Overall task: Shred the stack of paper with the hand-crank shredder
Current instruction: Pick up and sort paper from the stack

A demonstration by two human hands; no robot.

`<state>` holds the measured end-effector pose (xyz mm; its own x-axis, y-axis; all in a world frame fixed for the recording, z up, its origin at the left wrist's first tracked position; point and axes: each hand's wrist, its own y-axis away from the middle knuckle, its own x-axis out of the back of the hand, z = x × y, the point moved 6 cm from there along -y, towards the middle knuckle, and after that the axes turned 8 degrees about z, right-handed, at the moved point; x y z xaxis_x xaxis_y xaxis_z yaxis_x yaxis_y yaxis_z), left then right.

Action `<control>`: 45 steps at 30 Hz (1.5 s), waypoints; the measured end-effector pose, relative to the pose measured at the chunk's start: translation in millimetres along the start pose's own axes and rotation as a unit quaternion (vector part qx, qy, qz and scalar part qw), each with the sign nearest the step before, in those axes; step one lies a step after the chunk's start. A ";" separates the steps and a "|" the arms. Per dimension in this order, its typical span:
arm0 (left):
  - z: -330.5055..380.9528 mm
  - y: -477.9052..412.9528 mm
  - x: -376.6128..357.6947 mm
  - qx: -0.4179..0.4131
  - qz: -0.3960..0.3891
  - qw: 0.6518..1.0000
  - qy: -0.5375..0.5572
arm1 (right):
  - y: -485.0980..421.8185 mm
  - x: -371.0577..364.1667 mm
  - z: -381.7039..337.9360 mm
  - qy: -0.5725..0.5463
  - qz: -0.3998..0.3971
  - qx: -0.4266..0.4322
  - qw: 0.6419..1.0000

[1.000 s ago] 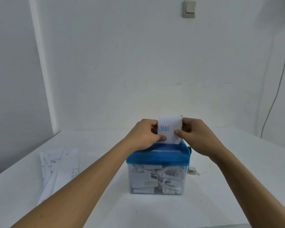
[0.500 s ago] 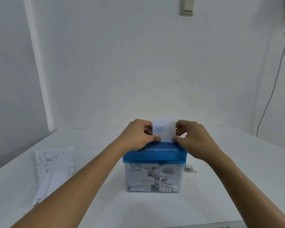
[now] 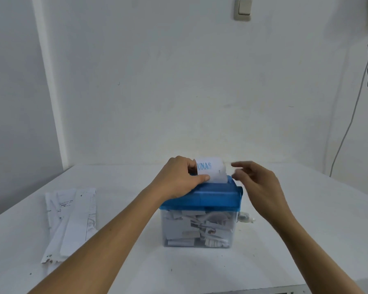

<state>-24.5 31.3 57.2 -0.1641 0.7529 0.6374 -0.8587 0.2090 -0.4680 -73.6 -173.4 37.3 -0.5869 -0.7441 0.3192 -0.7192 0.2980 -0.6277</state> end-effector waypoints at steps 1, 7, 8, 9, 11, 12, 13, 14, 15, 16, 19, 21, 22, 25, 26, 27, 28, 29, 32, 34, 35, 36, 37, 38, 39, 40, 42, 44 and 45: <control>-0.1 0.7 -0.4 -0.007 0.000 1.000 -0.004 | 7.3 7.1 10.5 -0.017 0.030 -0.015 0.999; 4.9 2.0 -3.5 -0.032 -0.009 0.998 -0.047 | 61.1 2.3 55.7 0.116 -0.094 -0.014 0.989; 5.9 2.0 -4.5 -0.036 -0.014 0.998 -0.056 | 68.4 -1.2 57.6 0.143 -0.122 0.003 0.982; 6.6 2.8 -5.3 -0.039 -0.017 0.997 -0.064 | 75.2 -3.6 59.4 0.164 -0.141 0.015 0.976; 8.4 4.4 -5.2 -0.043 -0.013 0.996 -0.083 | 83.7 -5.2 60.6 0.220 -0.146 0.043 0.964; 9.4 5.2 -4.7 -0.047 -0.007 0.994 -0.100 | 85.8 -6.3 60.1 0.246 -0.141 0.060 0.957; 10.6 6.5 -4.5 -0.050 0.000 0.991 -0.121 | 87.1 -6.8 60.0 0.260 -0.133 0.075 0.953; 11.4 8.1 -4.6 -0.051 0.006 0.988 -0.143 | 87.5 -7.3 60.6 0.265 -0.130 0.086 0.952; 11.9 9.0 -4.7 -0.053 0.012 0.985 -0.161 | 84.9 -7.3 58.4 0.261 -0.125 0.098 0.952; 12.5 10.8 -6.3 -0.055 0.014 0.983 -0.172 | 83.2 -5.0 56.9 0.254 -0.120 0.104 0.954; 15.5 15.8 -7.9 -0.058 0.025 0.980 -0.186 | 73.5 1.3 47.4 0.240 -0.138 0.129 0.952; 17.4 18.5 -9.1 -0.057 0.024 0.979 -0.195 | 72.7 4.8 40.8 0.225 -0.165 0.132 0.951; 17.8 19.5 -9.5 -0.054 0.024 0.979 -0.197 | 72.8 6.9 38.8 0.215 -0.180 0.131 0.951; 18.5 21.1 -9.7 -0.053 0.014 0.977 -0.205 | 74.0 14.5 32.4 0.162 -0.204 0.119 0.958; 17.8 21.6 -10.4 -0.053 0.010 0.977 -0.205 | 74.4 15.6 31.5 0.141 -0.211 0.113 0.961; 16.6 21.4 -11.6 -0.051 0.007 0.977 -0.205 | 74.6 16.2 30.5 0.117 -0.216 0.109 0.963; 15.3 21.5 -12.6 -0.051 0.004 0.977 -0.206 | 74.2 17.2 29.1 0.088 -0.214 0.108 0.967; 14.9 21.0 -13.1 -0.053 0.004 0.977 -0.208 | 72.6 19.6 26.4 0.055 -0.200 0.109 0.972; 13.9 19.5 -12.7 -0.054 -0.003 0.975 -0.216 | 67.3 26.0 17.9 0.003 -0.176 0.121 0.977; 13.3 19.6 -14.6 -0.061 -0.019 0.970 -0.234 | 65.4 26.7 10.8 -0.012 -0.176 0.115 0.978; 12.9 19.1 -15.2 -0.064 -0.023 0.967 -0.244 | 60.6 27.9 6.1 -0.035 -0.166 0.102 0.980; 13.2 18.9 -15.4 -0.066 -0.026 0.966 -0.249 | 54.7 29.1 2.2 -0.065 -0.152 0.082 0.983; 13.6 19.0 -15.1 -0.066 -0.028 0.966 -0.248 | 48.0 30.4 -3.1 -0.094 -0.142 0.060 0.984; 14.6 19.1 -14.5 -0.069 -0.029 0.967 -0.244 | 40.9 31.1 -7.2 -0.113 -0.131 0.039 0.984; 14.9 18.8 -14.4 -0.074 -0.031 0.968 -0.238 | 33.9 31.7 -11.6 -0.114 -0.118 0.024 0.986; 14.9 19.1 -14.9 -0.079 -0.031 0.969 -0.231 | 26.5 32.0 -14.7 -0.094 -0.102 0.016 0.990; 14.9 18.3 -14.1 -0.090 -0.032 0.969 -0.229 | 8.8 31.8 -19.2 -0.034 -0.060 0.013 0.998; 13.8 16.9 -14.2 -0.088 -0.033 0.971 -0.222 | -14.0 27.4 -15.0 0.005 -0.031 -0.011 0.999; 12.4 16.6 -14.4 -0.080 -0.033 0.973 -0.215 | -24.6 22.5 -9.1 0.021 -0.026 -0.031 0.999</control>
<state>-42.3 16.3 47.9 -0.3284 0.4106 0.8506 -0.7935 0.3686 -0.4843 -72.5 -192.1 66.4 -0.5620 -0.7343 0.3807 -0.7699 0.2962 -0.5652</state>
